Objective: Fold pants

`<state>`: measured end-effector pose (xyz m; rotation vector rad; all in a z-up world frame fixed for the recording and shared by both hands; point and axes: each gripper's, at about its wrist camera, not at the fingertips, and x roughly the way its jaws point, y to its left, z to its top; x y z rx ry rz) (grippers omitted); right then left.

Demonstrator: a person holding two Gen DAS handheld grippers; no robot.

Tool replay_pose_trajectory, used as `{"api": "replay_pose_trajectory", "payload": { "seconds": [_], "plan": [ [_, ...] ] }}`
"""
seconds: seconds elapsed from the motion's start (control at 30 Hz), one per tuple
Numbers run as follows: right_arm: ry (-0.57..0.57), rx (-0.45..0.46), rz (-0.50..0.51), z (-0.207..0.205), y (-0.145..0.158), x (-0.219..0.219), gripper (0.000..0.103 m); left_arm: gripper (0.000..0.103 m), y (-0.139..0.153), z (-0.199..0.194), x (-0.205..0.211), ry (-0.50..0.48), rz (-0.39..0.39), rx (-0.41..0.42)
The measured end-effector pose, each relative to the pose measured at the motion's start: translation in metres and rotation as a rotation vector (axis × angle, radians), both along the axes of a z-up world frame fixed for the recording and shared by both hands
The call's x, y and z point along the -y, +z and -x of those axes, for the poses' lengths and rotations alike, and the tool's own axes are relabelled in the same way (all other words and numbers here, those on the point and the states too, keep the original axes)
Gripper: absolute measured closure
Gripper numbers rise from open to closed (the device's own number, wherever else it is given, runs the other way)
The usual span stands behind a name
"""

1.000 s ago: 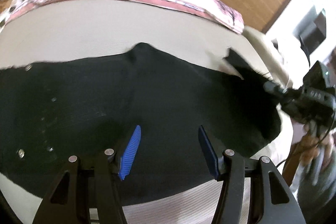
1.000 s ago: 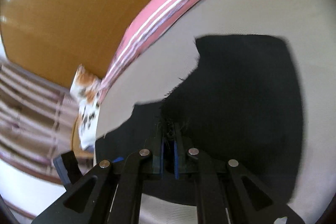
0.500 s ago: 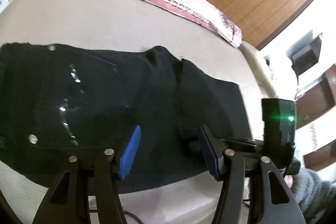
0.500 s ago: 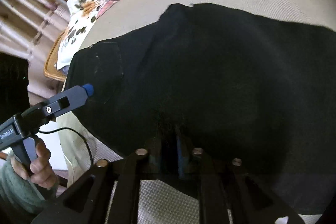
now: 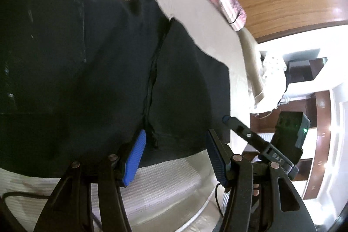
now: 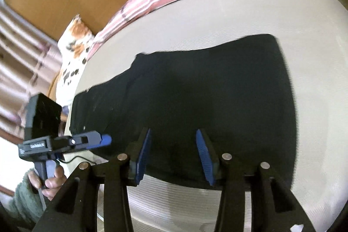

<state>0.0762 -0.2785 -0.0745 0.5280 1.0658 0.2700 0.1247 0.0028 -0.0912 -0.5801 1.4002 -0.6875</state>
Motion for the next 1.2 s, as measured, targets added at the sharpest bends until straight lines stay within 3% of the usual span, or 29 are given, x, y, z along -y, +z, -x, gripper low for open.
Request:
{"api": "replay_pose_trajectory", "payload": {
  "seconds": [0.33,0.57,0.63,0.77,0.8,0.87,1.03,1.13,1.2],
  "plan": [
    [-0.056,-0.012,-0.061,0.005,-0.011,0.017,0.062,0.049,-0.026,-0.003,0.011,0.030,-0.030,-0.112],
    [-0.065,-0.021,-0.083,0.007,-0.018,0.022,0.062,0.050,-0.032,-0.002,0.029,0.009,-0.035,-0.100],
    [-0.073,-0.026,-0.084,0.007,-0.019,0.025,0.062,0.056,-0.029,-0.003,0.038,-0.010,-0.040,-0.080],
    [-0.093,-0.033,-0.077,0.009,-0.021,0.032,0.062,0.088,-0.032,-0.005,0.044,-0.004,-0.050,-0.057],
    [-0.100,-0.037,-0.073,0.010,-0.022,0.034,0.062,0.092,-0.034,-0.005,0.042,0.009,-0.053,-0.057],
    [-0.112,-0.047,-0.069,0.010,-0.024,0.038,0.062,0.094,-0.030,-0.003,0.039,0.023,-0.039,-0.038],
    [-0.119,-0.054,-0.065,0.011,-0.025,0.040,0.062,0.095,0.001,0.012,0.034,0.004,-0.050,0.105],
    [-0.101,-0.059,-0.056,0.009,-0.027,0.035,0.062,0.095,-0.001,0.017,0.026,0.016,-0.076,0.114],
    [-0.088,-0.072,-0.044,0.007,-0.031,0.030,0.062,0.095,-0.019,0.016,0.022,0.024,-0.121,0.067]
  ]
}}
